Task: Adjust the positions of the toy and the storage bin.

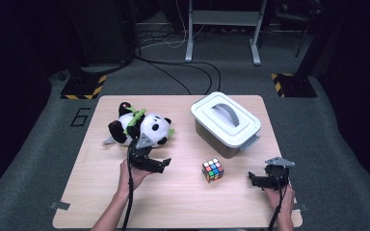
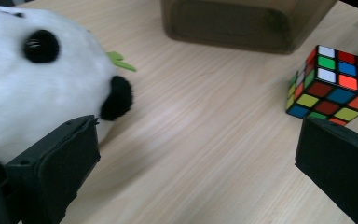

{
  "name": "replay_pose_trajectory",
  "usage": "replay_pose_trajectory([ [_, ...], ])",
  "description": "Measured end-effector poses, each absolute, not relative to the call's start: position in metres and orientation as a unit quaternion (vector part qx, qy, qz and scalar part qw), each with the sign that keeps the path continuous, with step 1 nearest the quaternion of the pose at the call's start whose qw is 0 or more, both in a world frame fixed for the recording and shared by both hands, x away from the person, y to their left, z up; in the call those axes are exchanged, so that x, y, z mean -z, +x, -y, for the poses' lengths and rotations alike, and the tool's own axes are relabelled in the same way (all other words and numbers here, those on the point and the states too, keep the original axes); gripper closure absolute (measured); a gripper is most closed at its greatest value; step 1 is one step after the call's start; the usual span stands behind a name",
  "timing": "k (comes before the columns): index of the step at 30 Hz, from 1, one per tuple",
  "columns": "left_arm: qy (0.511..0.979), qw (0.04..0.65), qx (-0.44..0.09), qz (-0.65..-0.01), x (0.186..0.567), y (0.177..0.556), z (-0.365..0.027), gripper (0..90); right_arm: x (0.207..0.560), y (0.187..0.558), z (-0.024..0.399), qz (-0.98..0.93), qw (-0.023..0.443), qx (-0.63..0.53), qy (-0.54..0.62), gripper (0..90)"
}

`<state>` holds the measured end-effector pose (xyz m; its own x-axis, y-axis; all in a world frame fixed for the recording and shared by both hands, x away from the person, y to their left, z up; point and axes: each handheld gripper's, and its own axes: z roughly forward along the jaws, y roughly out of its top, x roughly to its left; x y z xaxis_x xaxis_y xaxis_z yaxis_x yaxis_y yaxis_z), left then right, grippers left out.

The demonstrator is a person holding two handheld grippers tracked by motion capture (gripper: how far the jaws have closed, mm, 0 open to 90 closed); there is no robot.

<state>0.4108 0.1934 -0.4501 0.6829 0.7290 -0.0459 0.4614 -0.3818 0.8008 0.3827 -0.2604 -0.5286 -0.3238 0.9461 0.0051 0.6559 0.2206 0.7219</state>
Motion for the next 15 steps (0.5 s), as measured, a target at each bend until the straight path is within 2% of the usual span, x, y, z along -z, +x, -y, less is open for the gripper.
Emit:
replay_pose_trajectory([
  [15, 0.834, 0.426, -0.126, -0.329, 0.460, 0.407, -0.142, 0.0, 0.529, 0.383, 0.260, -0.748, 0.226, -0.321, 0.536, 2.4],
])
